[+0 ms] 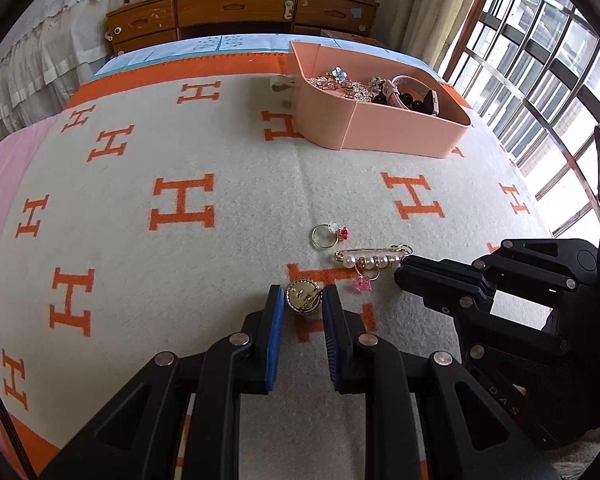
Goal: Organize jewelry
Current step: 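Grasp the pearl safety-pin brooch with the right gripper while the left lifts the coin charm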
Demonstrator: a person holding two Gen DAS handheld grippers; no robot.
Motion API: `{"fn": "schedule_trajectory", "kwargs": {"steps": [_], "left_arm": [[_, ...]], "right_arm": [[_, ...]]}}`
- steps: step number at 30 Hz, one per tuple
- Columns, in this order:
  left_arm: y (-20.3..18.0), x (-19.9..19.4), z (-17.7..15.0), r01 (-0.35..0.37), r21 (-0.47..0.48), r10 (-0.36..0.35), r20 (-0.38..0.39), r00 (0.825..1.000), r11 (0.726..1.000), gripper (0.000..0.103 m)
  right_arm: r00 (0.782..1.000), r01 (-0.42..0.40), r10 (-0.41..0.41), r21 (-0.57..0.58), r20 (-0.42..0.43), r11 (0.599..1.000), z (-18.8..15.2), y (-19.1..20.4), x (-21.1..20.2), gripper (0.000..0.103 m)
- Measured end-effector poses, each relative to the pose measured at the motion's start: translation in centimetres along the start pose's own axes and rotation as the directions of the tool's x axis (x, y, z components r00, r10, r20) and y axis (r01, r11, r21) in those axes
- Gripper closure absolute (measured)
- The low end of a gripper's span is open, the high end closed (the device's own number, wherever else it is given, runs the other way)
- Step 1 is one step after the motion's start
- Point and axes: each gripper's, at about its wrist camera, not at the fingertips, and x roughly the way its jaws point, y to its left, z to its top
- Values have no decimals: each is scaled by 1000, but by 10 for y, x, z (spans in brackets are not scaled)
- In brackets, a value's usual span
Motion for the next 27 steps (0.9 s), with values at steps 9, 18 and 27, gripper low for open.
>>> {"fn": "schedule_trajectory", "kwargs": {"steps": [9, 18, 27], "left_arm": [[3, 0, 2, 2, -11, -2, -1, 1000, 1000, 86], [10, -2, 4, -2, -35, 2, 3, 1000, 999, 86], [12, 0, 5, -3, -47, 3, -2, 1000, 999, 86]], "right_arm": [[1000, -4, 6, -80, 22, 997, 15, -2, -11, 62], [996, -50, 21, -352, -87, 935, 21, 13, 2, 67], [987, -93, 22, -458, -158, 884, 31, 3, 14, 77]]}}
